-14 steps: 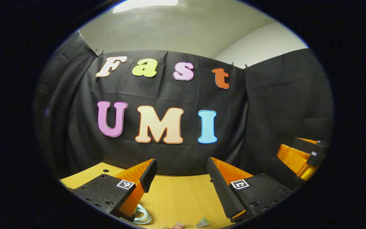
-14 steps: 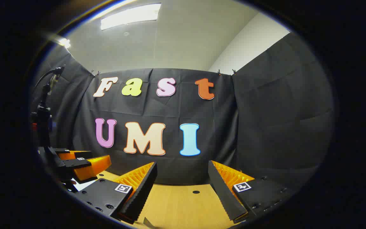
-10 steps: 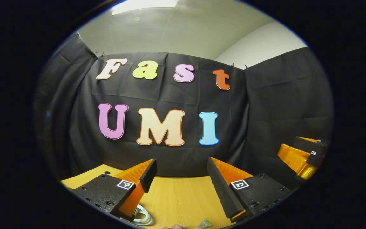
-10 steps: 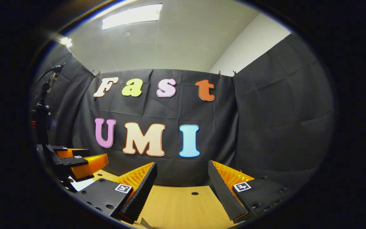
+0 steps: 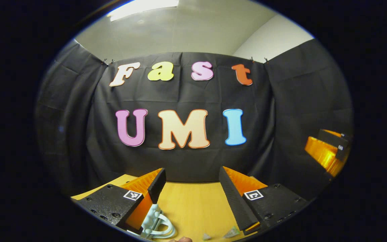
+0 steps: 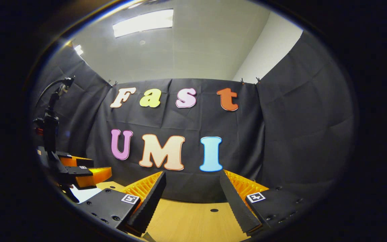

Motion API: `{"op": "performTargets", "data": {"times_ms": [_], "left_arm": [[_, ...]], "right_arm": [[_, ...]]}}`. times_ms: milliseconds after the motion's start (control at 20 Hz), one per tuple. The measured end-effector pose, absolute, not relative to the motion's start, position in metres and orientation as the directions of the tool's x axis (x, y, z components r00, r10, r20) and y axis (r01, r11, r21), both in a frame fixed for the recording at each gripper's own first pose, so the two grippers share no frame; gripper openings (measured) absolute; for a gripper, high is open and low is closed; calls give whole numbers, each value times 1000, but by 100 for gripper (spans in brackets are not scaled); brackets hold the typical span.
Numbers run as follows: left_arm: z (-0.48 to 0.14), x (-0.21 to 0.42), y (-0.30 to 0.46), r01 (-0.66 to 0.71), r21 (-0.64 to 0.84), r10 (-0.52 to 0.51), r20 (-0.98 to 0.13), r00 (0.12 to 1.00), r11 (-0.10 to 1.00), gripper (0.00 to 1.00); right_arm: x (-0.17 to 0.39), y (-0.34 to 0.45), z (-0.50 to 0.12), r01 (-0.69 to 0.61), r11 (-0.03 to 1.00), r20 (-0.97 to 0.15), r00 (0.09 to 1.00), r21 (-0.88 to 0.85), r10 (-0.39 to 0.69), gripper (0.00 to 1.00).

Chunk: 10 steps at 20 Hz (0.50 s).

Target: First open the suitcase, pack the skin care products into it, and then close the suitcase.

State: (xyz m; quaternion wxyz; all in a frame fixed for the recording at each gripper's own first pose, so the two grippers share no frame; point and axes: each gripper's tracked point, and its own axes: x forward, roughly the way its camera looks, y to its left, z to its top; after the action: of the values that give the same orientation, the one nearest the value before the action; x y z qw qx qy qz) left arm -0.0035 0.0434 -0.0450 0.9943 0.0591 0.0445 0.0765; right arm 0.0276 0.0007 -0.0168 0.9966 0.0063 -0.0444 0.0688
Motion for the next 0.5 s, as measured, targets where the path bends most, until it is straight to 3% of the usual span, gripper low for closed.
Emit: {"op": "performTargets", "data": {"times_ms": [350,500], "left_arm": [[-182,-21,92,-141,89,166,-444,880,986,95],[-224,-30,109,-149,52,153,-551,821,987,95]], "right_arm": [[44,5,-48,-67,998,17,998,11,67,99],[47,10,-66,-30,999,-37,999,-14,30,99]]}}
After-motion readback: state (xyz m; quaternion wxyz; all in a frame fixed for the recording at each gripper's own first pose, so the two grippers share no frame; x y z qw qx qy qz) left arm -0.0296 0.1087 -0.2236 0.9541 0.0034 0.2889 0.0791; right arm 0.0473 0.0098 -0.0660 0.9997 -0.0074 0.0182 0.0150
